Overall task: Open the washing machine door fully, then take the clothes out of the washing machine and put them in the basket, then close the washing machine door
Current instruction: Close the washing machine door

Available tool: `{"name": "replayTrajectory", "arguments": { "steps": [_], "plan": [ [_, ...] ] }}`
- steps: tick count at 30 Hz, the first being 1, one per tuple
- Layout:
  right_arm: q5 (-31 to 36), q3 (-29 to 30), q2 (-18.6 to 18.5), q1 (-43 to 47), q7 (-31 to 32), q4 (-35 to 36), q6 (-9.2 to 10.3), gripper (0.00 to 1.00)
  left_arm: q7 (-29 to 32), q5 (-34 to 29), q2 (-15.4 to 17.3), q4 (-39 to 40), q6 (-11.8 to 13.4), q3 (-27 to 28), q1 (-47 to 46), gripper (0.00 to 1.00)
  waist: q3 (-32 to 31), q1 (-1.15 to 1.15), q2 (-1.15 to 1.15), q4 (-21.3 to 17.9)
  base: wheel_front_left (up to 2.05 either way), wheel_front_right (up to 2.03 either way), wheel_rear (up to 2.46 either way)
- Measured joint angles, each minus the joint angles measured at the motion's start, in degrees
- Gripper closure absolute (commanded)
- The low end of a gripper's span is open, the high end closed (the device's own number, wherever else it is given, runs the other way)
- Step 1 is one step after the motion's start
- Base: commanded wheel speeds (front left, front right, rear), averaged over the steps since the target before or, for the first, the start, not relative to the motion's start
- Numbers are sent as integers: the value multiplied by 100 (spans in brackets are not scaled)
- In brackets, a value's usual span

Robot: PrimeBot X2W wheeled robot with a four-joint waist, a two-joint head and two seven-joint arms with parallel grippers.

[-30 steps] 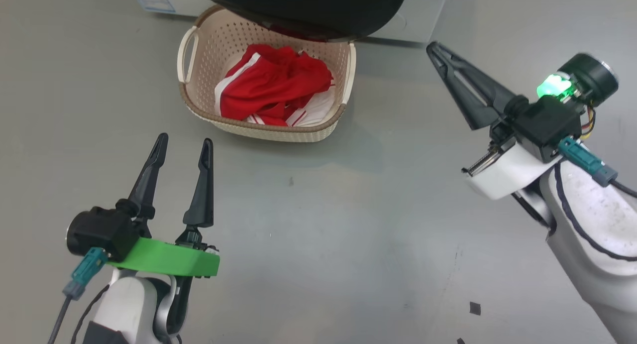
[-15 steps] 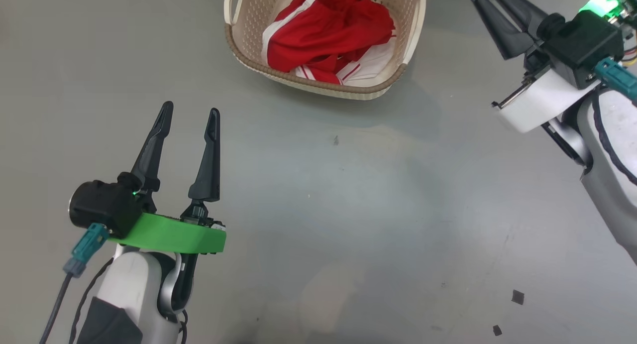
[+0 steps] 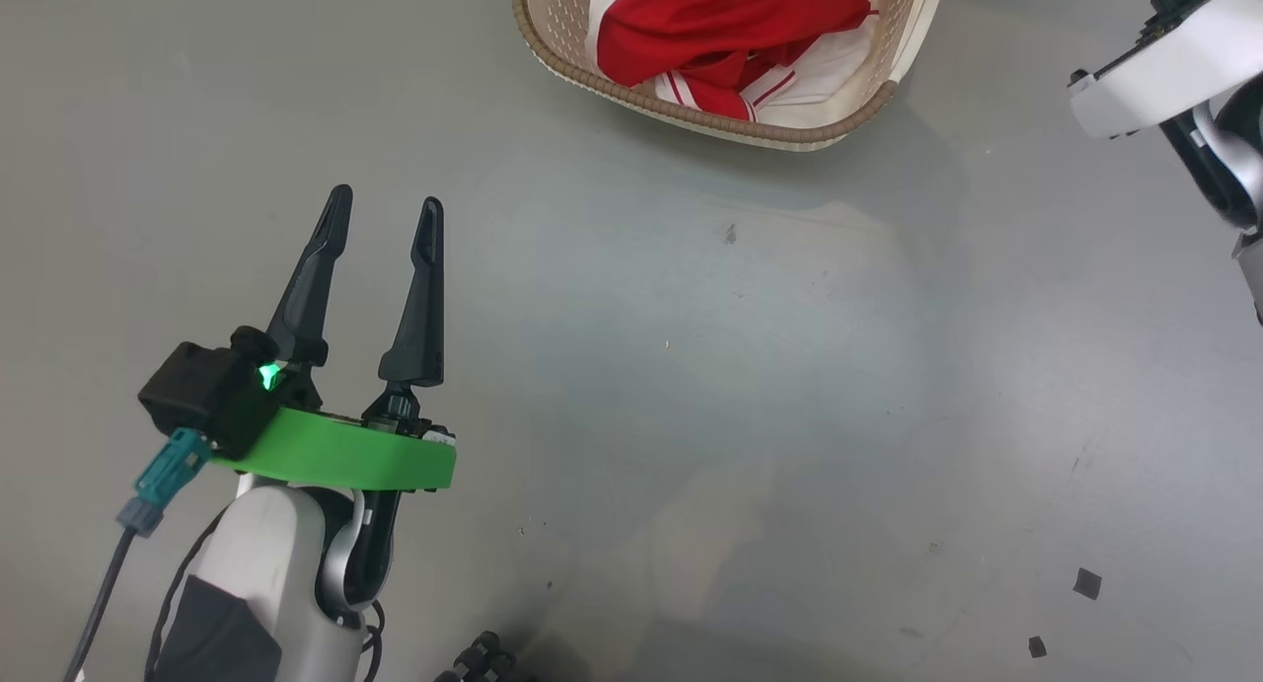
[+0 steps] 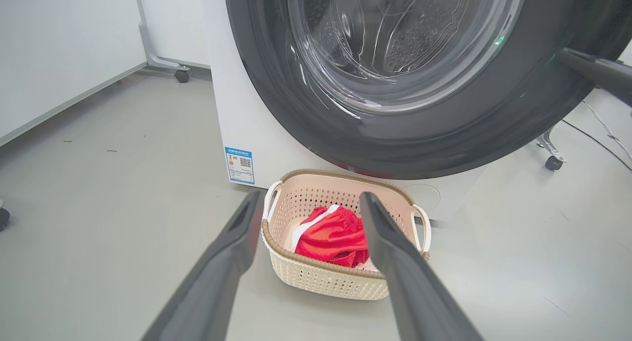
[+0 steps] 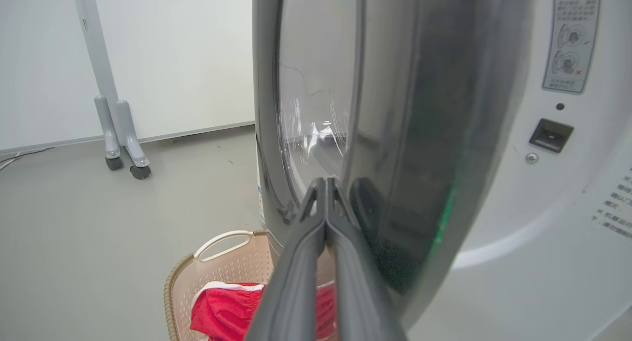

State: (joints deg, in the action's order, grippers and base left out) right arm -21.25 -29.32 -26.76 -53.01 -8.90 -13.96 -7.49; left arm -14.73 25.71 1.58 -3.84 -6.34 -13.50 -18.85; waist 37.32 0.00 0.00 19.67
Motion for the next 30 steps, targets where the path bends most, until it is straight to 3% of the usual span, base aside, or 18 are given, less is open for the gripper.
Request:
{"name": "replayTrajectory", "arguments": {
  "steps": [20, 30],
  "plan": [
    [12, 533, -132, -1205, 133, -710, 25, 100, 0, 144, -15, 63, 0, -341, -142, 0, 347, 0, 0, 123, 0, 0, 0],
    [60, 836, -288, -1959, 263, -1061, 304, 100, 0, 310, -21, 87, 9, -459, -286, 0, 619, 0, 0, 230, 0, 0, 0]
  ]
}}
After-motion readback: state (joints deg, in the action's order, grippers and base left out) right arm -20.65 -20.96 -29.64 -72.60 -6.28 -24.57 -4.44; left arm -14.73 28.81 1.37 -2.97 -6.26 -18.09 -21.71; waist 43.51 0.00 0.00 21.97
